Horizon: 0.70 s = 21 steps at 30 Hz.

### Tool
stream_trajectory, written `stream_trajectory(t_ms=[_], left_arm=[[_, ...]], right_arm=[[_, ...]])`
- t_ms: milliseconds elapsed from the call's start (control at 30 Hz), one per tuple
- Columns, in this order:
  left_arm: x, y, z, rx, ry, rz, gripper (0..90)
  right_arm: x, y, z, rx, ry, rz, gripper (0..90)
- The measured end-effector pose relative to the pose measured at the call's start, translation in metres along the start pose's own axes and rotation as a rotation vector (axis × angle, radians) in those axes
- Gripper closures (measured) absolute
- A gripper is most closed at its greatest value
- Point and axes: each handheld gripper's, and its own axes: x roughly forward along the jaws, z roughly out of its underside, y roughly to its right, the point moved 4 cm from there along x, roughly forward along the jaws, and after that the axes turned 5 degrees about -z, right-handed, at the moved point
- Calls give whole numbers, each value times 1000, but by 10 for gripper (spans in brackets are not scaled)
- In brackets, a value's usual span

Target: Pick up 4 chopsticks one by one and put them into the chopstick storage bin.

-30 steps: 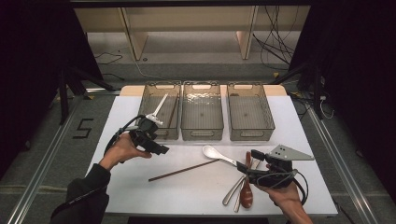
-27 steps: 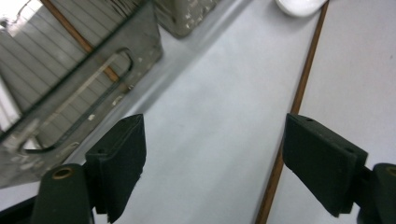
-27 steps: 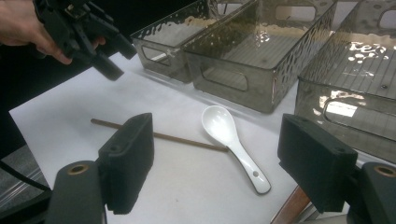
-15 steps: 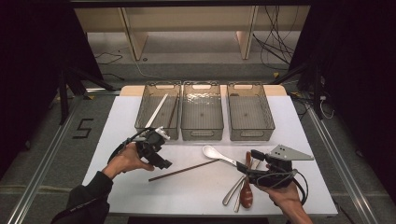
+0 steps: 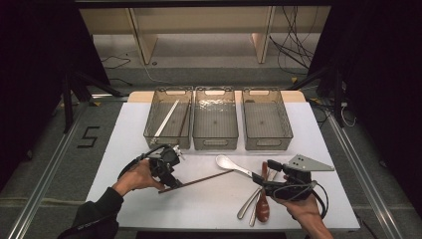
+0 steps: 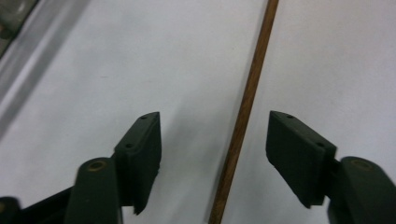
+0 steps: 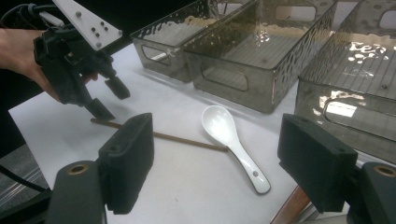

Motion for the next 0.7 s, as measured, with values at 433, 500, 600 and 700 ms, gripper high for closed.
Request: stream_trajectory(t_ms=[433,500,600,700], left_arm=[[10,9,1,33,-48,24,571],[11,9,1,32,-51,26,592],[12,9,1,39,-57,23,624],[12,10,2,41,-57,19,650]], right_arm=[[0,0,0,1,-2,1,280],[0,0,0,0,-2,1,280],[0,0,0,1,-2,1,280],[0,0,0,2,-2,1,280]])
